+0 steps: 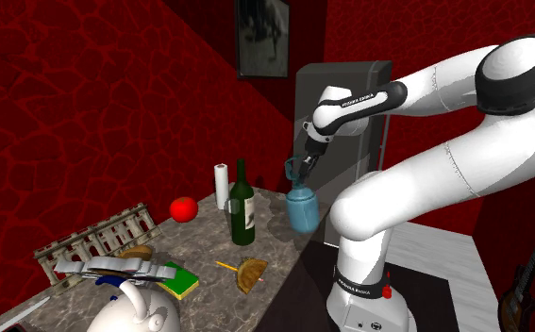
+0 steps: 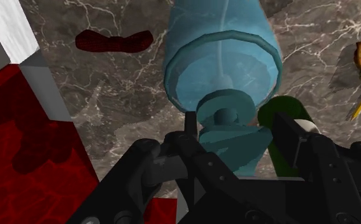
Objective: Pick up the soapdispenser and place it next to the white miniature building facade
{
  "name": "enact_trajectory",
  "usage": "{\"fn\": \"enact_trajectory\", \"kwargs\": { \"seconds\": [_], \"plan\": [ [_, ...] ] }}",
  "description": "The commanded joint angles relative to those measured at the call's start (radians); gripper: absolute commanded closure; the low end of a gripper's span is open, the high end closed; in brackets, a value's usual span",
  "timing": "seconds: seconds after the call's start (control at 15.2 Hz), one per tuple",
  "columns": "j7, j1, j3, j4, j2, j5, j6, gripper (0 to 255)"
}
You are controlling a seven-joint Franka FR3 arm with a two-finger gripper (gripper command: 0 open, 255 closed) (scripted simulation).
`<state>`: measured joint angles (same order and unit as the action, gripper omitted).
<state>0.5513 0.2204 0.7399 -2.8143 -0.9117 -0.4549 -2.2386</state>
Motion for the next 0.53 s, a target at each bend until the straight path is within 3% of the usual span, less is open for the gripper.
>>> {"fn": "enact_trajectory", "kwargs": {
  "seconds": [0.0,0.46],
  "plan": [
    [-0.005,-0.002,-0.019,0.017,-0.015,0.012,0.032,255],
    [-0.014,-0.014,-0.072,0.088,-0.050,0.052,0.136,255]
  ]
}}
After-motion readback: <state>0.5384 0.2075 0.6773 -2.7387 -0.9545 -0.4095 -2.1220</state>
